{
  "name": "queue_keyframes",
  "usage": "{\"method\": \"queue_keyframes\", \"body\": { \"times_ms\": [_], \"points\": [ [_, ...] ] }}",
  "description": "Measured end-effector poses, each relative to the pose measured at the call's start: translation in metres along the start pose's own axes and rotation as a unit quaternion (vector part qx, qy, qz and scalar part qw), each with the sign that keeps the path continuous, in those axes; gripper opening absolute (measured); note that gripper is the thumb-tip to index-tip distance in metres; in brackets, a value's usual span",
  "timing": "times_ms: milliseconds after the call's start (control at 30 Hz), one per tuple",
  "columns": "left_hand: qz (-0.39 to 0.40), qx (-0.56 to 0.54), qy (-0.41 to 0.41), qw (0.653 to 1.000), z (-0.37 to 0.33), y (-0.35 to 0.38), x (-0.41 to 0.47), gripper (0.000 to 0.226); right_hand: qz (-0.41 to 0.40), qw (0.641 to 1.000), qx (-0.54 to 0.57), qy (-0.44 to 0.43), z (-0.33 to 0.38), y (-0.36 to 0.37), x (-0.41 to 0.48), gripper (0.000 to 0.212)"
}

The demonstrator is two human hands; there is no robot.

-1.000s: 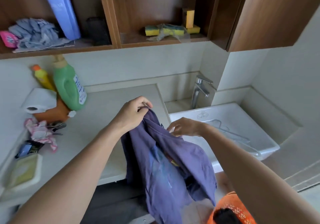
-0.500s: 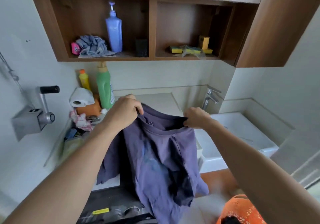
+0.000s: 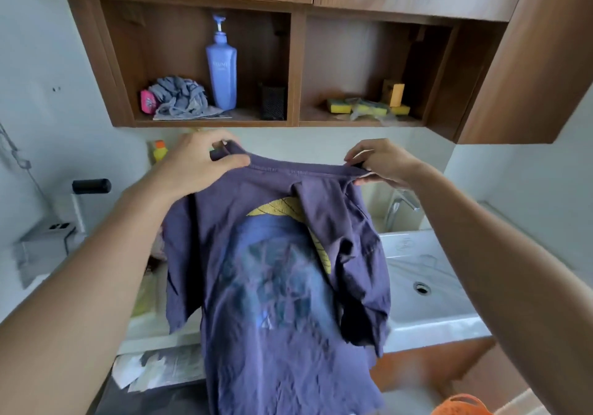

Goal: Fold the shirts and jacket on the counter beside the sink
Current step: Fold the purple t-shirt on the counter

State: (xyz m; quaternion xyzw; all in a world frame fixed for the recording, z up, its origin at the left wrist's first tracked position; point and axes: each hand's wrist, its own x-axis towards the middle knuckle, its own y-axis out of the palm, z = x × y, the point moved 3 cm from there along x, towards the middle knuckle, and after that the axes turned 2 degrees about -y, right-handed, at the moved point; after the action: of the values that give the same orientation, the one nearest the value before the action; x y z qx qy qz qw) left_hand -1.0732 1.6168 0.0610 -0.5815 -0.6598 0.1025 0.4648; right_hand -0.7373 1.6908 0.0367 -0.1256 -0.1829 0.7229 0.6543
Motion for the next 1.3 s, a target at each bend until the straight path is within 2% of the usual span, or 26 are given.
{"method": "queue_keyframes", "body": {
  "times_ms": [67,200,267,333,400,467,500,533,600,633,700,767,800,833,933,1000,1033,1067,1133,1167,1200,1267,1300],
  "points": [
    [0.001,0.020,-0.014,1.000,0.012,0.008,0.019,0.002,0.003,1.000,-0.009,-0.011,-0.004,-0.001,0.025,0.046],
    [-0.063,0.015,-0.019,0.998,0.031,0.026,0.058,0.014,0.040,0.993,-0.107,-0.025,-0.012,-0.004,0.068,0.045],
    [-0.076,0.046,-0.024,0.996,0.039,0.041,0.079,0.012,0.101,0.987,-0.124,-0.026,-0.011,-0.004,0.083,0.044],
    [-0.091,0.079,-0.046,0.992,0.047,0.061,0.103,0.007,0.184,0.978,-0.086,-0.047,-0.003,0.003,0.093,0.037],
    [-0.108,0.016,-0.077,0.991,0.048,0.080,0.123,0.010,0.323,0.942,-0.015,-0.085,0.009,0.018,0.094,0.035],
    [-0.100,-0.149,-0.083,0.980,0.039,0.097,0.134,0.023,0.493,0.859,0.099,-0.099,0.021,0.035,0.090,0.038],
    [-0.085,-0.219,-0.068,0.970,0.034,0.104,0.139,0.026,0.521,0.836,0.138,-0.105,0.026,0.041,0.092,0.036],
    [-0.061,-0.255,-0.049,0.964,0.030,0.110,0.144,0.024,0.499,0.843,0.161,-0.115,0.030,0.047,0.099,0.034],
    [-0.020,-0.281,-0.020,0.959,0.023,0.114,0.151,0.020,0.331,0.910,0.152,-0.199,0.039,0.051,0.114,0.033],
    [-0.011,-0.308,-0.016,0.951,0.025,0.112,0.156,0.021,0.246,0.927,0.125,-0.252,0.042,0.054,0.120,0.043],
    [0.000,-0.415,-0.044,0.909,0.029,0.109,0.160,0.028,0.164,0.931,0.027,-0.324,0.046,0.066,0.122,0.066],
    [0.032,-0.500,-0.055,0.864,0.032,0.108,0.164,0.033,0.065,0.928,-0.085,-0.357,0.052,0.076,0.124,0.073],
    [0.055,-0.511,-0.049,0.856,0.031,0.107,0.164,0.032,0.027,0.930,-0.107,-0.351,0.057,0.077,0.127,0.073],
    [0.072,-0.507,-0.043,0.858,0.029,0.107,0.164,0.030,0.018,0.935,-0.105,-0.338,0.062,0.077,0.130,0.072],
    [0.056,-0.472,-0.043,0.879,0.031,0.104,0.163,0.027,0.094,0.958,-0.051,-0.267,0.070,0.079,0.138,0.054],
    [0.047,-0.470,-0.064,0.879,0.037,0.102,0.159,0.025,0.064,0.961,-0.118,-0.241,0.068,0.081,0.144,0.043],
    [0.063,-0.462,-0.073,0.881,0.039,0.102,0.156,0.032,0.031,0.956,-0.172,-0.237,0.066,0.083,0.146,0.037],
    [0.086,-0.432,-0.078,0.895,0.041,0.102,0.151,0.049,-0.001,0.950,-0.206,-0.235,0.064,0.084,0.146,0.029],
    [0.148,-0.300,-0.098,0.937,0.048,0.109,0.141,0.085,-0.047,0.954,-0.202,-0.216,0.061,0.081,0.146,0.020],
    [0.183,-0.220,-0.111,0.952,0.053,0.112,0.133,0.091,-0.066,0.959,-0.183,-0.207,0.062,0.077,0.146,0.020],
    [0.220,-0.148,-0.129,0.956,0.060,0.117,0.125,0.083,-0.083,0.962,-0.165,-0.202,0.064,0.071,0.145,0.019],
    [0.284,-0.045,-0.170,0.943,0.077,0.123,0.110,0.037,-0.113,0.961,-0.143,-0.207,0.070,0.056,0.141,0.018],
    [0.289,-0.024,-0.200,0.936,0.086,0.124,0.105,0.017,-0.128,0.957,-0.143,-0.217,0.074,0.047,0.139,0.018]
  ]
}}
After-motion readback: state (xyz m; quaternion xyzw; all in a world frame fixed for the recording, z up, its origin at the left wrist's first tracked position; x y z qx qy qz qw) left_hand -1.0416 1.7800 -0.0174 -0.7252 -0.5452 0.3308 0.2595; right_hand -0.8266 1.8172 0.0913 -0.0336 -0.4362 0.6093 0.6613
